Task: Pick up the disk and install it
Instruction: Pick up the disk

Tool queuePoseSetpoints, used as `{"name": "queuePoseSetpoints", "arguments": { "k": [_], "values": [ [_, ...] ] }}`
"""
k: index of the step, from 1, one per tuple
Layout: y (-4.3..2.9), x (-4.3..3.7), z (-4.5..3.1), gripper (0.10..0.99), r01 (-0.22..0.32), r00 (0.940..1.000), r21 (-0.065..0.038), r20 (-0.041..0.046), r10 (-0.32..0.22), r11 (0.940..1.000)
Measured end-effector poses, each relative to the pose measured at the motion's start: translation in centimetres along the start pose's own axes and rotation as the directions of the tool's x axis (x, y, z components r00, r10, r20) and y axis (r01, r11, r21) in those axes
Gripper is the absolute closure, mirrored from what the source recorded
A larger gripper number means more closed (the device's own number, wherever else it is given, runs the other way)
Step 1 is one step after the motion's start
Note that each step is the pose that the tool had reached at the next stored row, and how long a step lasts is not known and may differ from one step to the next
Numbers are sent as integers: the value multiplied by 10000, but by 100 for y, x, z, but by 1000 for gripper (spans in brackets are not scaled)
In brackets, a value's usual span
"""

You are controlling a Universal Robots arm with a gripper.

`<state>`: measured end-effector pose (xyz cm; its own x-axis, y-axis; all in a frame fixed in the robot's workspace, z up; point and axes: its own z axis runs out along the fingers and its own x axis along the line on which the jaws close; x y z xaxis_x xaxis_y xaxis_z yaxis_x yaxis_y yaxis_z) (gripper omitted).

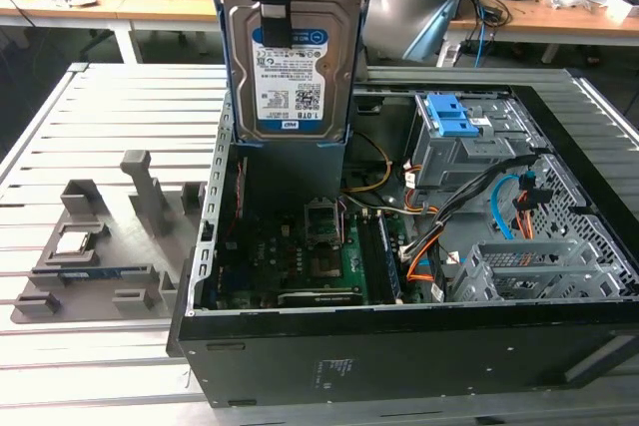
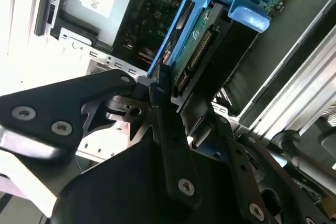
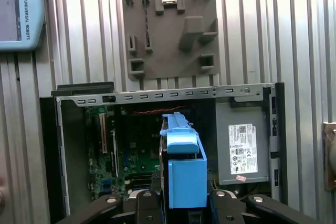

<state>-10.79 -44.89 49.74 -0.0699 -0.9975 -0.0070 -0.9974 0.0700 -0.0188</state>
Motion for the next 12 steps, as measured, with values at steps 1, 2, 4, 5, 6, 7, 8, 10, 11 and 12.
{"name": "queuePoseSetpoints", "arguments": {
  "k": [1, 2, 4, 5, 6, 7, 8, 10, 11, 12],
  "values": [
    [-3, 44, 3, 722, 0, 10000, 0, 1, 0, 10000],
    [-5, 75, 4, 722, 0, 10000, 0, 1, 0, 10000],
    [-9, 129, 6, 722, 1, 10000, 0, 1, -1, 10000],
    [-13, 189, 9, 722, 0, 10000, 0, 0, 0, 10000],
    [-16, 226, 11, 722, 0, 10000, 0, 0, 0, 10000],
    [-17, 247, 12, 722, 0, 10000, 0, 0, 0, 10000],
    [-19, 276, 14, 722, 0, 10000, 0, 0, 0, 10000],
    [-22, 321, 16, 722, 0, 10000, 0, 1, 0, 10000],
    [-24, 353, 18, 722, 0, 10000, 1, 1, 0, 10000],
    [-27, 387, 19, 722, 0, 10000, 0, 0, 0, 10000]
  ]
}}
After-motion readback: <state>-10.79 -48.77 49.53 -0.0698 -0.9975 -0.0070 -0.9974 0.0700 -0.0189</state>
